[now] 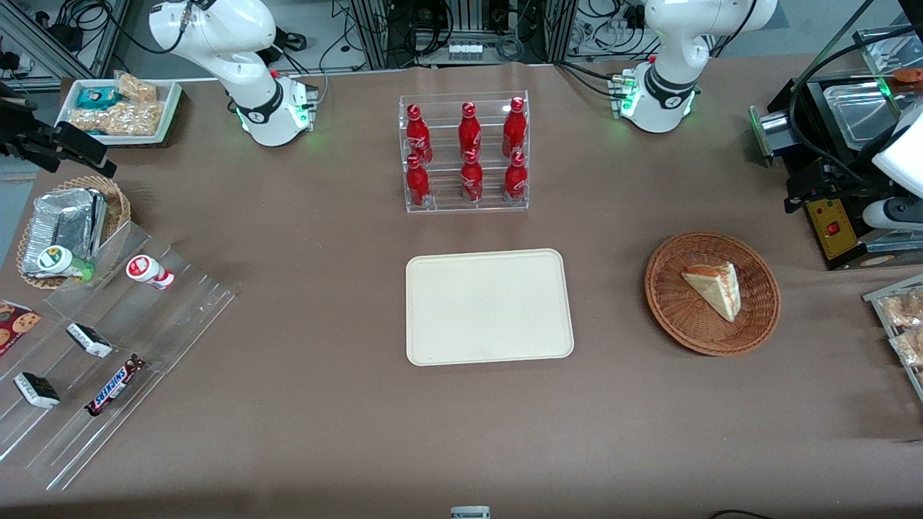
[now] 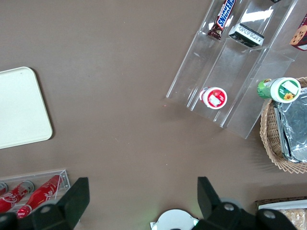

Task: Place sandwich from basket to tray

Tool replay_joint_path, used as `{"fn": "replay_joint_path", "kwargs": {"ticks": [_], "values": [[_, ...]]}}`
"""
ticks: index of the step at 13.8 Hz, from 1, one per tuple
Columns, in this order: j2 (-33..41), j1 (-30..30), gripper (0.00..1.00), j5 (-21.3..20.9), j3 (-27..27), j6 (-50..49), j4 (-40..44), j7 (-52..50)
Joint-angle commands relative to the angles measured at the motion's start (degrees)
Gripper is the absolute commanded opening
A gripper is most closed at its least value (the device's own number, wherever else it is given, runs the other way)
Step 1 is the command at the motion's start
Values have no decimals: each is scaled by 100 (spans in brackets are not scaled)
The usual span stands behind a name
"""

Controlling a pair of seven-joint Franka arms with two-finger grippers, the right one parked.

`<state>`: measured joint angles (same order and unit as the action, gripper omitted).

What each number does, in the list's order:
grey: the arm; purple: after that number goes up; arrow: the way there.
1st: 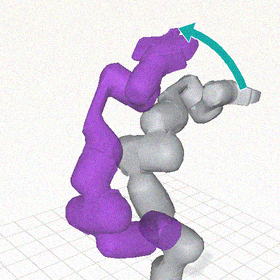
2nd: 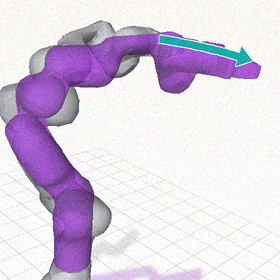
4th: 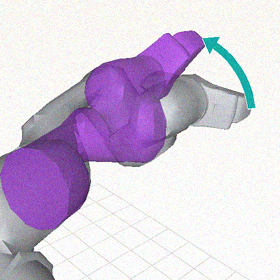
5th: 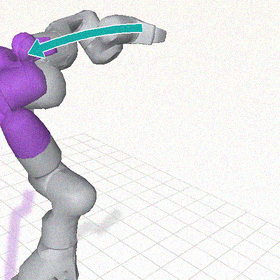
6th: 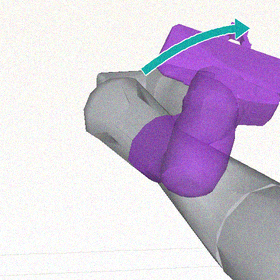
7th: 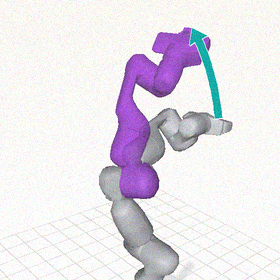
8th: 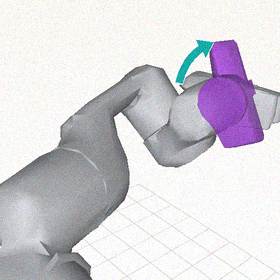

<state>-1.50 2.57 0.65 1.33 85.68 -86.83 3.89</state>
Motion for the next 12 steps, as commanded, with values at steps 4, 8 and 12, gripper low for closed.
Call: {"fn": "replay_joint_path", "kwargs": {"ticks": [4,8,12], "values": [[0,-2,100,32,16,36,-9,-20],[0,-2,100,32,16,10,-9,15],[-43,6,100,40,7,-52,-18,24]]}}
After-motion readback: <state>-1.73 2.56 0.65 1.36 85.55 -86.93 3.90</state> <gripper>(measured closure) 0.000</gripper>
